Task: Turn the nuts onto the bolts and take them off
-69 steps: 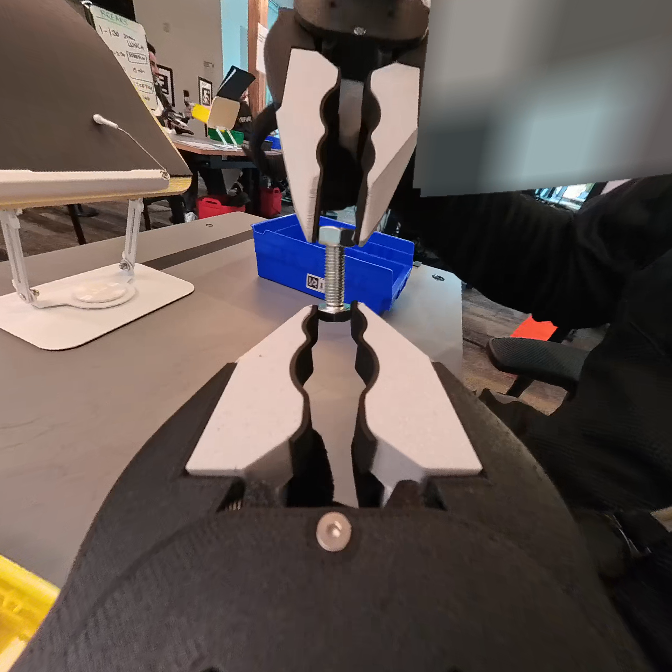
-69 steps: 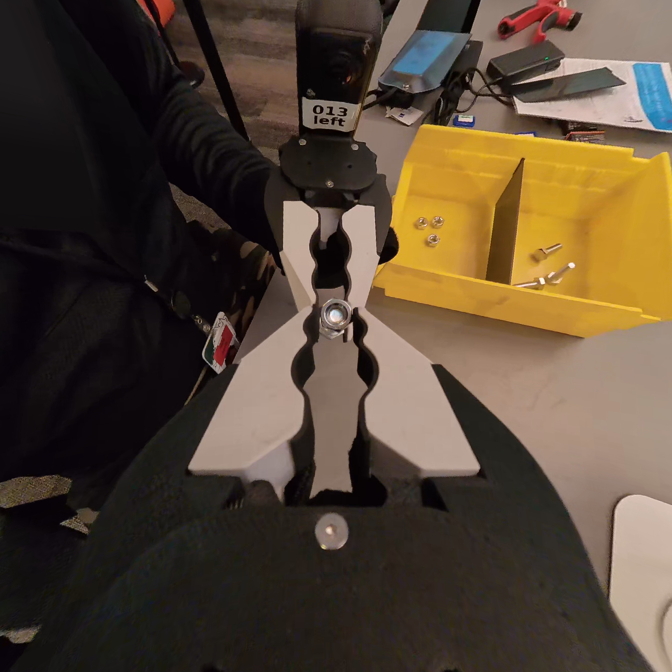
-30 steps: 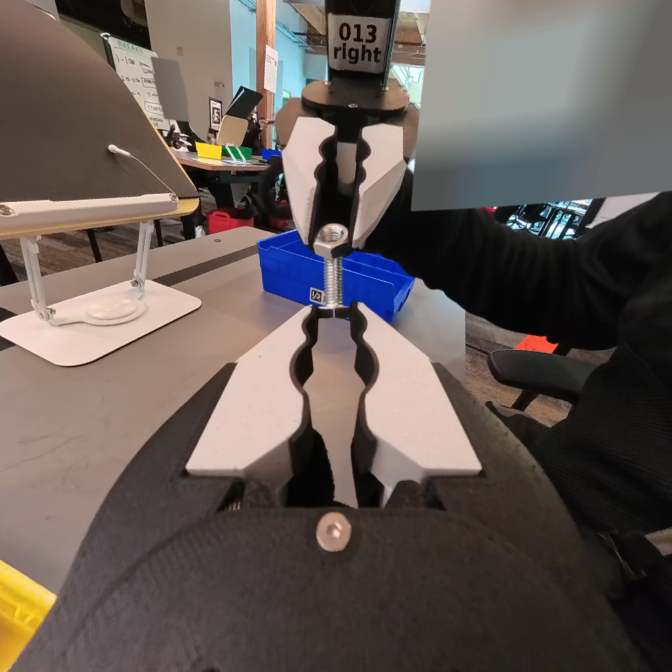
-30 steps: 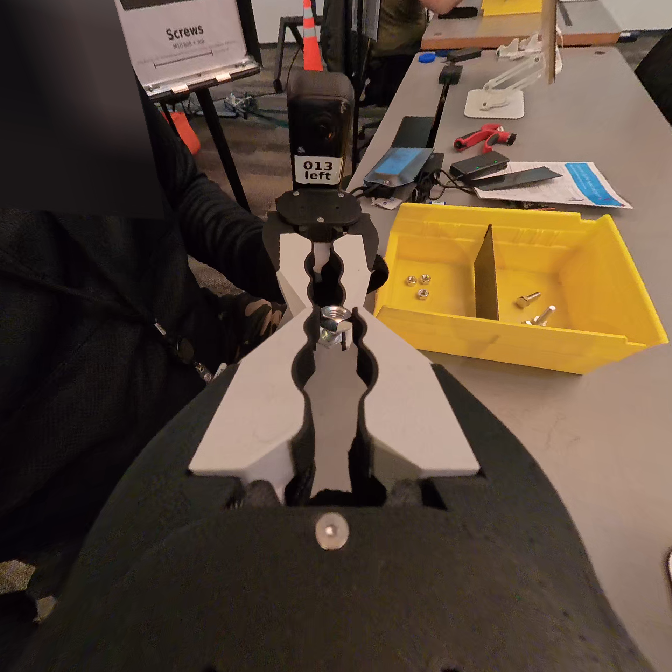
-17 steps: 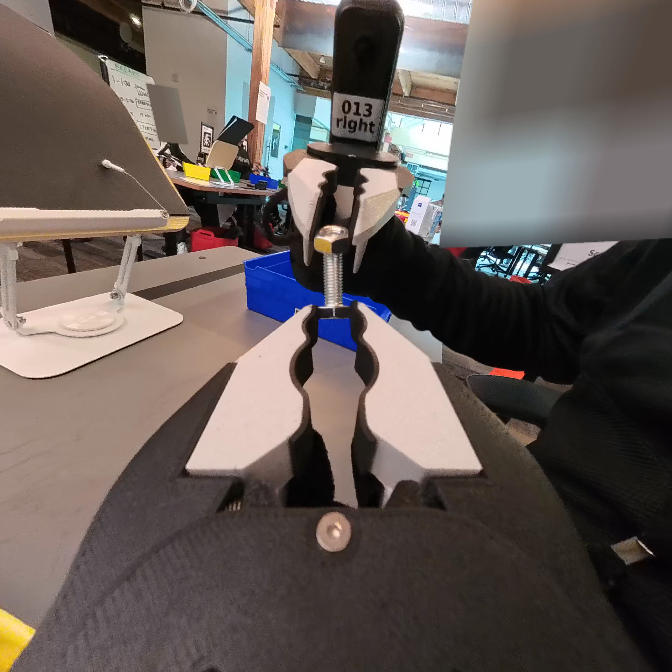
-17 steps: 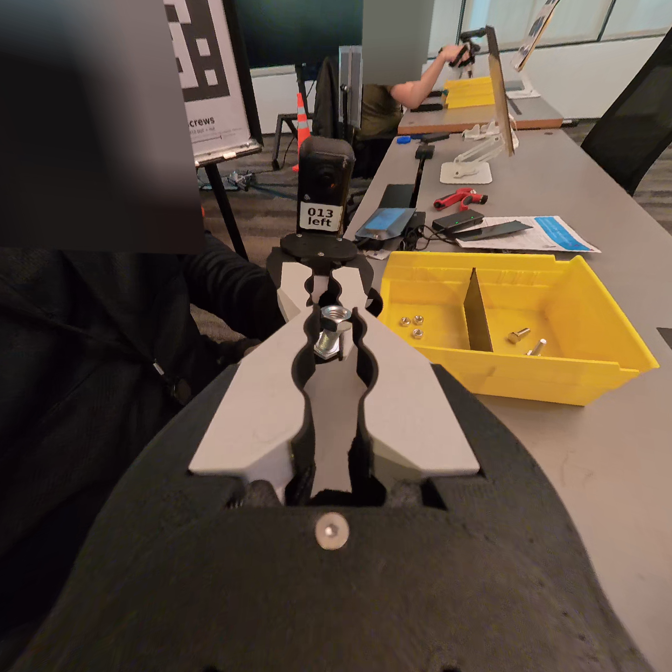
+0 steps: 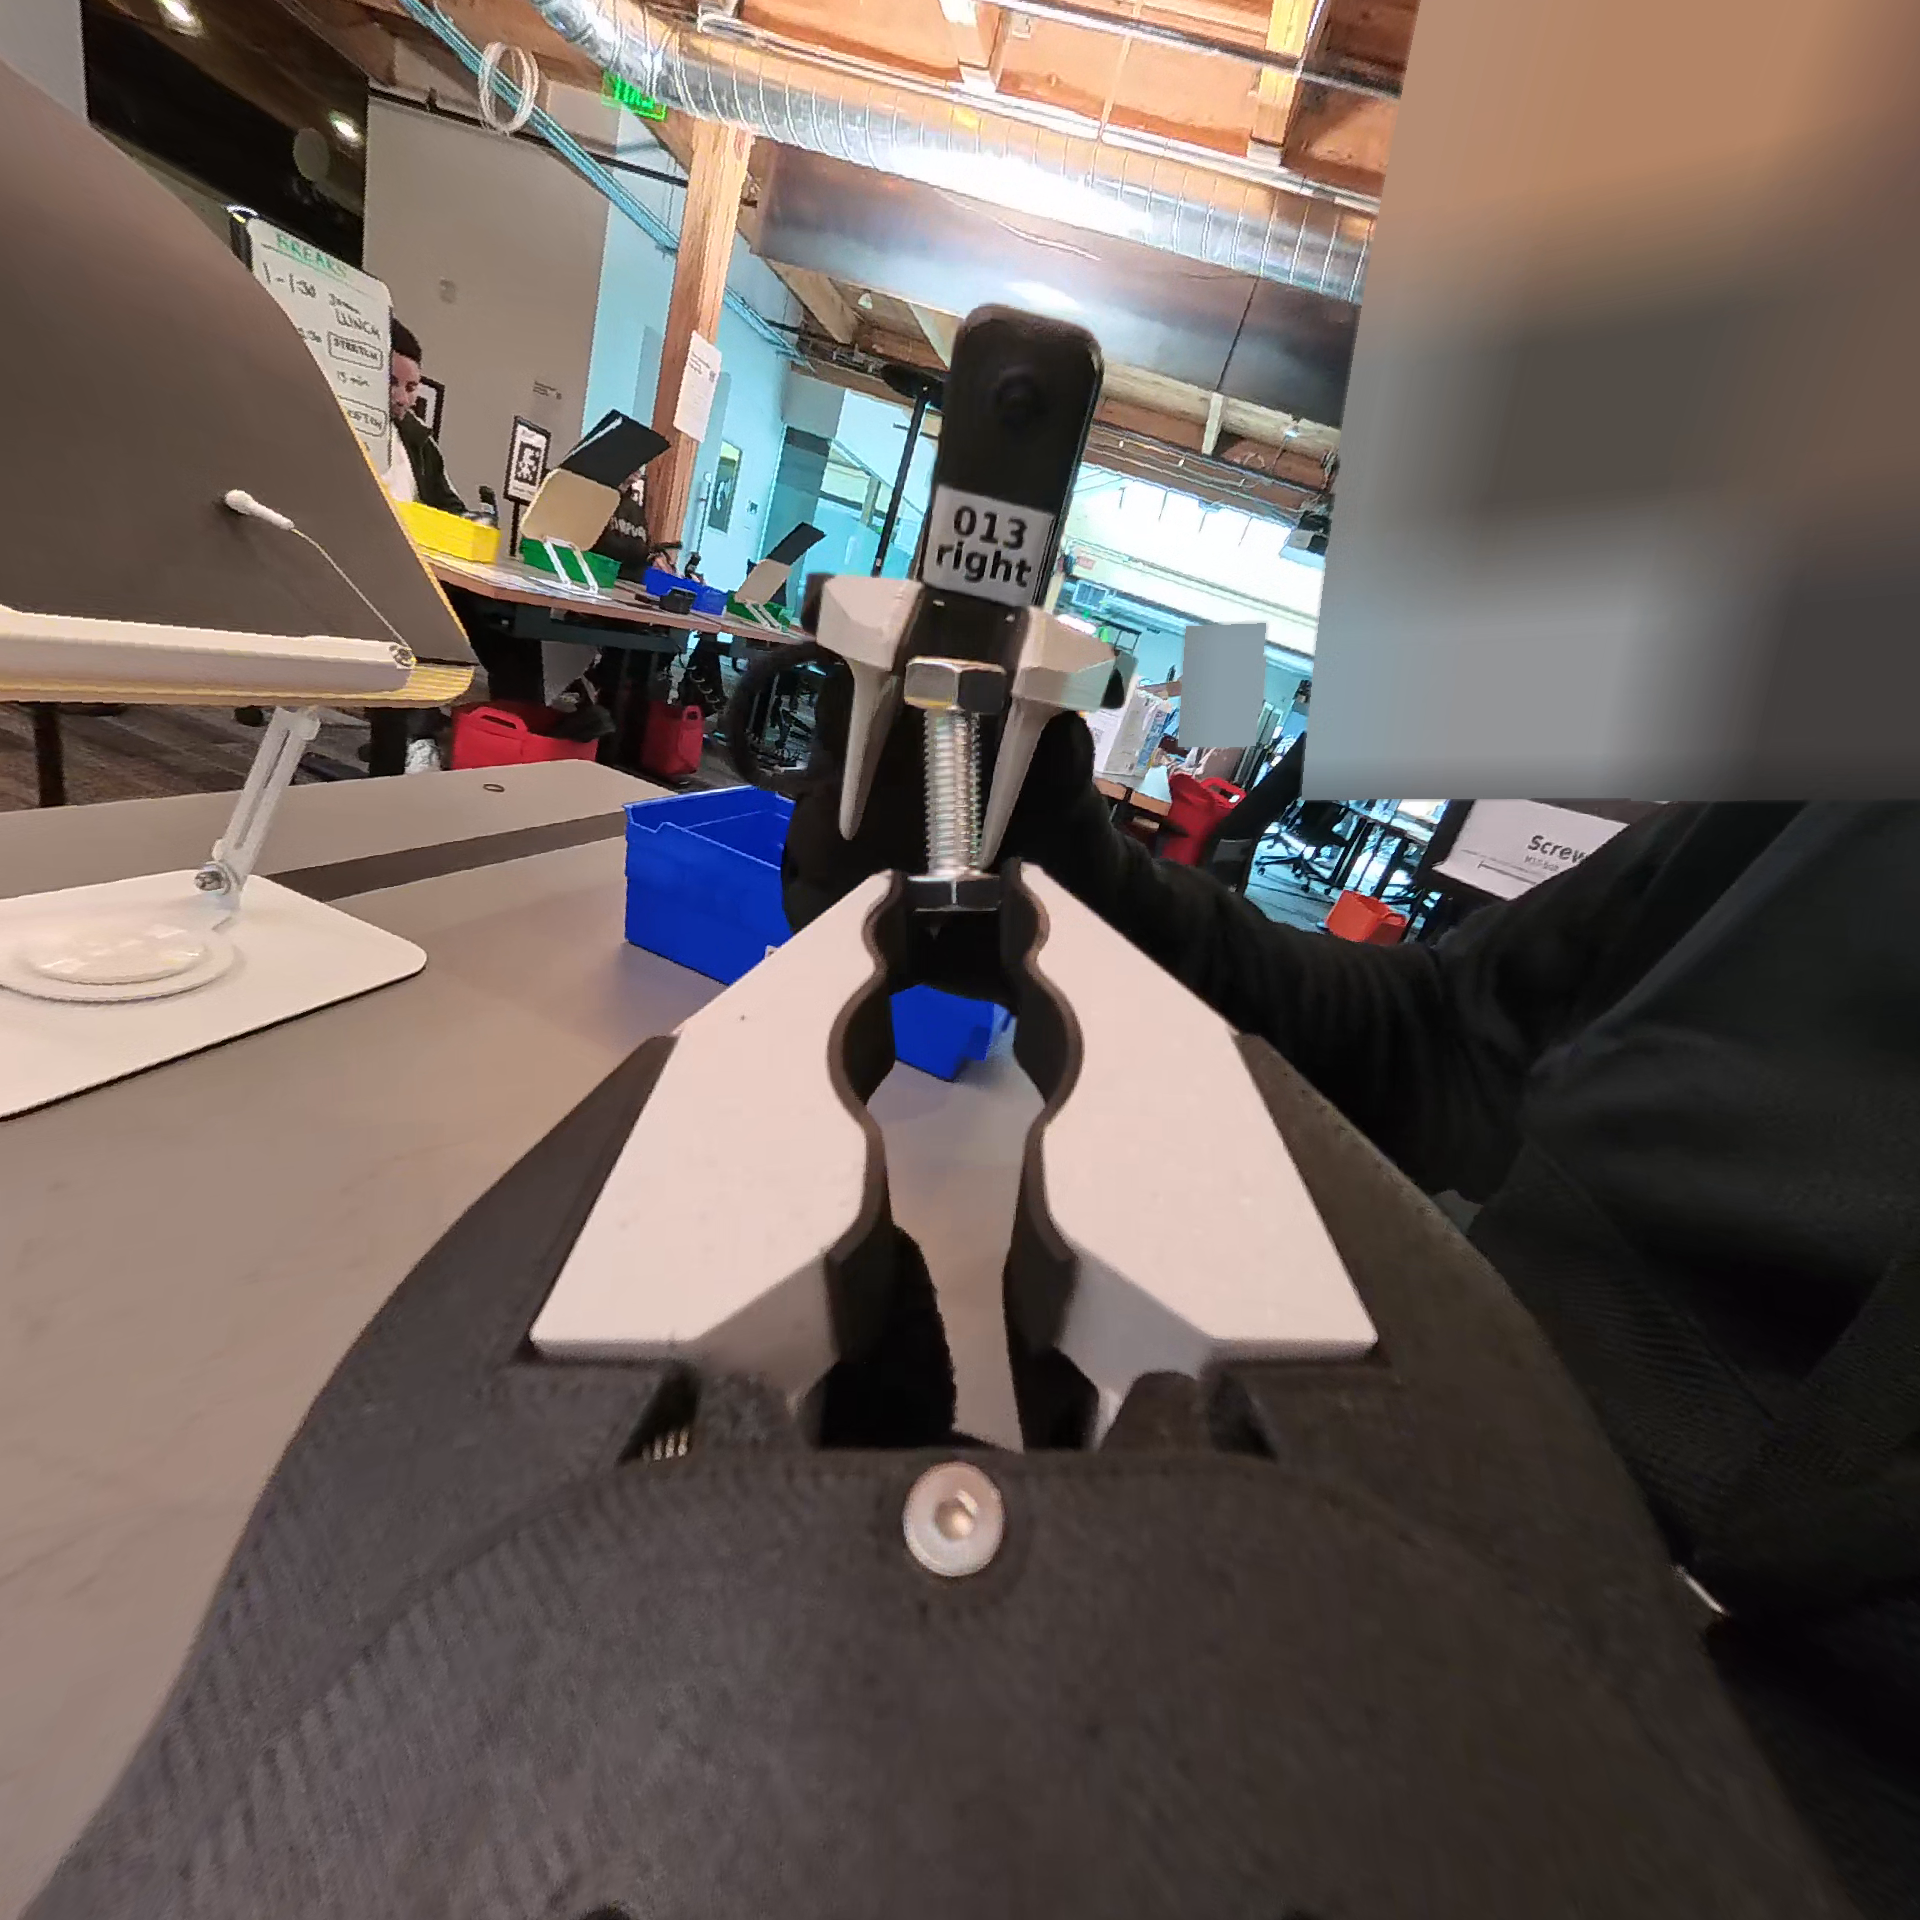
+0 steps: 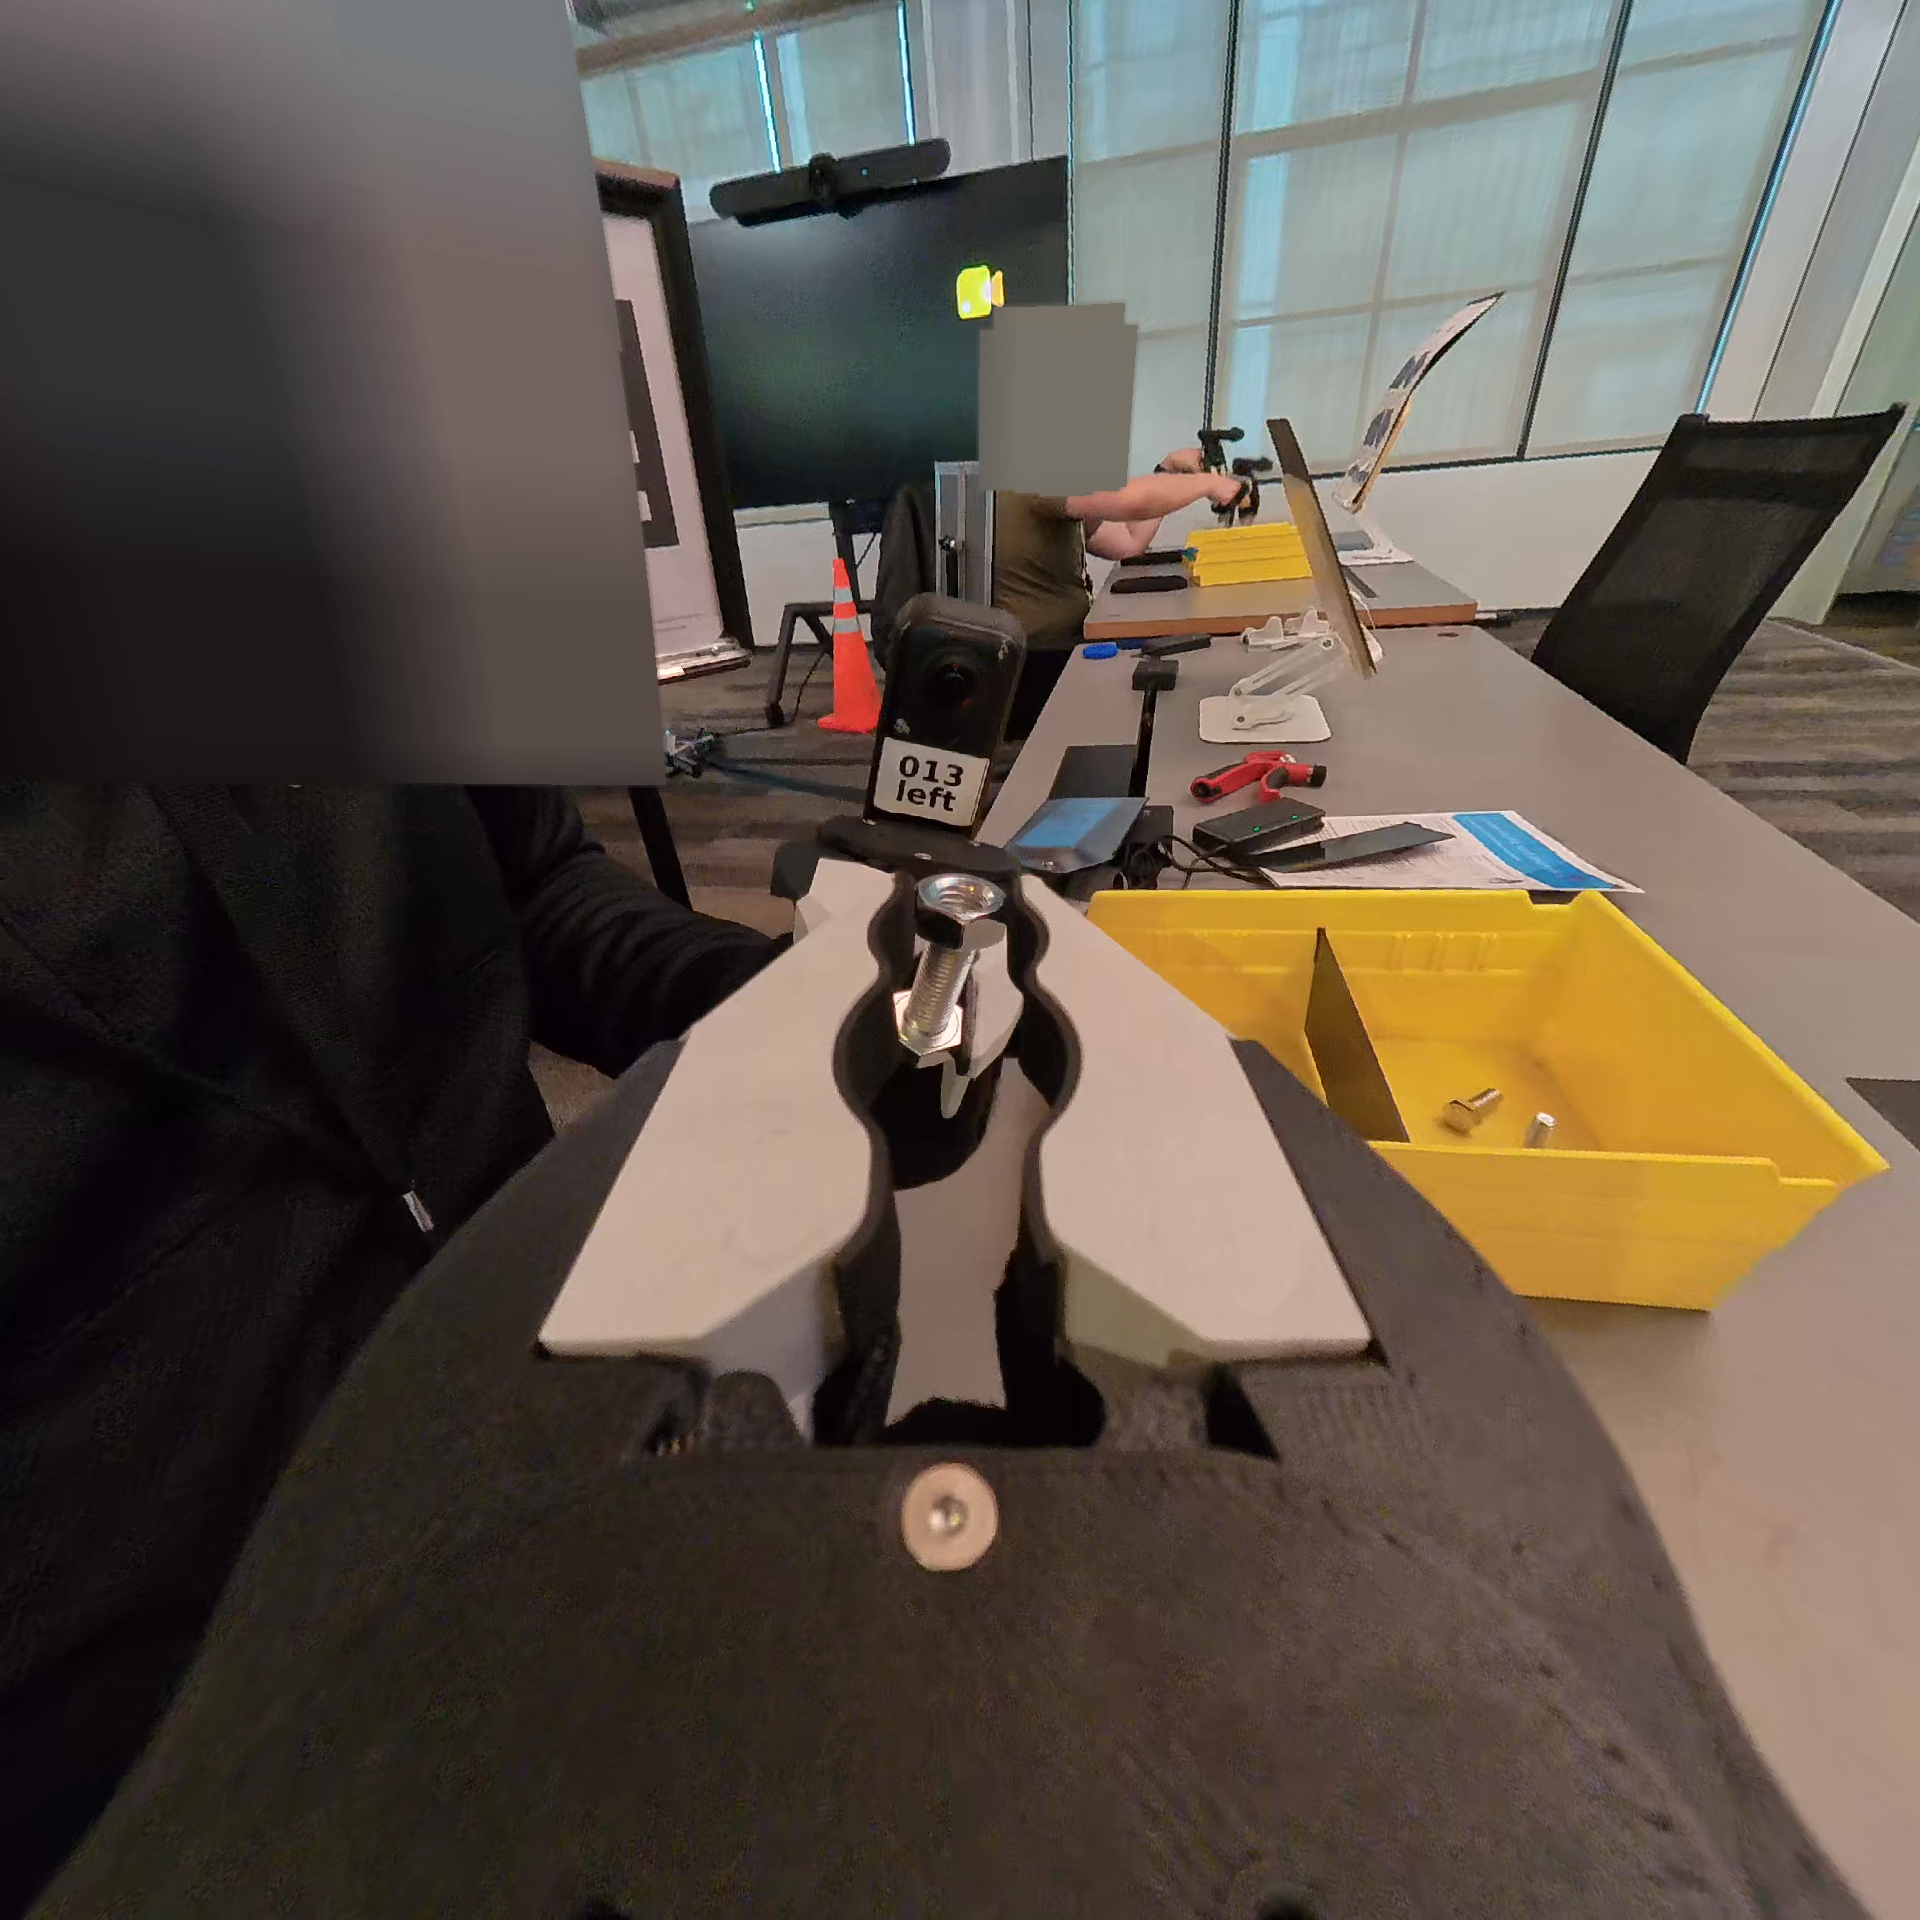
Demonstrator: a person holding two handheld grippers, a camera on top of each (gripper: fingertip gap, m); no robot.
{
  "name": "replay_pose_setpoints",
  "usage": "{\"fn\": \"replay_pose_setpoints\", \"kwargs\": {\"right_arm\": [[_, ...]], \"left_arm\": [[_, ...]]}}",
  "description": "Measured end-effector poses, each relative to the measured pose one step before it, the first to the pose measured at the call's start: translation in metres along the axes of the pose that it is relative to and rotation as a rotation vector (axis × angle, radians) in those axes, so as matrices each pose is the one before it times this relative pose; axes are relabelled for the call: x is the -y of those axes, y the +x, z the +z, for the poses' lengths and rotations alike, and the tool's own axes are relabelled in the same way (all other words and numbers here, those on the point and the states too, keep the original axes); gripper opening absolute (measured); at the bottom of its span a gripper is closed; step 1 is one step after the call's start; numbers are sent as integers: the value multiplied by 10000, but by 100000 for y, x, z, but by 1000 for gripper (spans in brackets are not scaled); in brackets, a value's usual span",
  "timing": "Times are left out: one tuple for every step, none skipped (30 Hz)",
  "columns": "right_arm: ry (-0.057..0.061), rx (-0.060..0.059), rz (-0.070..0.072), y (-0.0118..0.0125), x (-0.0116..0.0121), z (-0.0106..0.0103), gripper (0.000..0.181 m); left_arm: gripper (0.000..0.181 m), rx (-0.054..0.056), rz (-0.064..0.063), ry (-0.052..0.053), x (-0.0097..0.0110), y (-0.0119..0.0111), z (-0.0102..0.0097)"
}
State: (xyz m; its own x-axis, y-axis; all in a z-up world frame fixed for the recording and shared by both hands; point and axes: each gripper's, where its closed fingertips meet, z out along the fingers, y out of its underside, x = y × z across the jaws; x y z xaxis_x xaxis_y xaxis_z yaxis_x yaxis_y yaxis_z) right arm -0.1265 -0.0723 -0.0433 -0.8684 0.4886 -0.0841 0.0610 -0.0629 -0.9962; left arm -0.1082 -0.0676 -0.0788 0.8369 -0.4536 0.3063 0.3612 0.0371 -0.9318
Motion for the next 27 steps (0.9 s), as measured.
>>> {"fn": "replay_pose_setpoints", "kwargs": {"right_arm": [[97,2,37,-17,29,-2,15],[85,-1,30,-9,32,-11,15],[83,-9,1,-17,26,-2,15],[88,-30,0,21,33,6,15],[91,-35,14,19,28,6,15],[96,-47,-4,19,21,24,15],[100,-67,-23,25,27,5,15],[103,-72,-21,28,11,12,15],[101,-72,-18,21,-3,16,15],[102,-70,-7,30,12,4,15],[99,-65,12,36,12,-6,16],[89,-65,17,30,15,11,16],[79,-72,22,43,-2,29,15],[69,-63,28,17,-1,55,16],[44,-65,10,22,-16,34,16],[37,-84,-27,47,-24,-3,16],[52,-72,-24,35,-10,-3,16],[59,-60,14,22,-26,-8,16],[59,-81,21,52,-24,-17,16],[57,-94,-7,24,-28,6,16],[35,-100,-19,19,-35,18,15],[10,-119,-8,50,-31,18,16],[-3,-127,-7,79,-36,-1,15],[-13,-131,-26,81,-30,-19,15],[-35,-143,-41,100,-45,-11,15],[-50,-142,-28,105,-66,-11,15],[-28,-124,-25,77,-40,-26,15]], "left_arm": [[15,-24,-32,25,23,33,5],[15,-20,-7,7,-4,37,7],[15,-19,-12,15,24,26,6],[15,-15,-37,23,38,11,-2],[15,-24,-43,23,19,21,-7],[15,-26,-48,25,20,3,-7],[15,-6,-32,26,37,-17,-7],[15,-4,-22,9,2,-1,-6],[15,-11,-28,3,5,-2,5],[15,-14,-47,27,25,-10,-14],[15,-3,-37,25,19,-4,-2],[15,5,-11,13,9,-3,7],[15,7,-16,11,1,-13,-1],[15,10,-4,5,-7,-26,-5],[15,30,22,-22,-30,-38,-5],[15,29,14,-5,2,-43,-10],[15,-5,-16,-4,-3,-15,-8],[15,23,20,-11,-13,-22,-6],[15,31,-1,-10,-24,-50,0],[15,2,-21,3,-16,-19,-4],[15,15,-2,-7,-38,-35,-3],[15,55,18,-7,-34,-56,0],[15,38,-2,-10,-15,-60,10],[15,32,2,-3,0,-59,3],[15,72,22,-22,-36,-112,-3],[15,70,27,-24,-37,-109,-13],[15,20,-7,4,5,-43,-7]]}}
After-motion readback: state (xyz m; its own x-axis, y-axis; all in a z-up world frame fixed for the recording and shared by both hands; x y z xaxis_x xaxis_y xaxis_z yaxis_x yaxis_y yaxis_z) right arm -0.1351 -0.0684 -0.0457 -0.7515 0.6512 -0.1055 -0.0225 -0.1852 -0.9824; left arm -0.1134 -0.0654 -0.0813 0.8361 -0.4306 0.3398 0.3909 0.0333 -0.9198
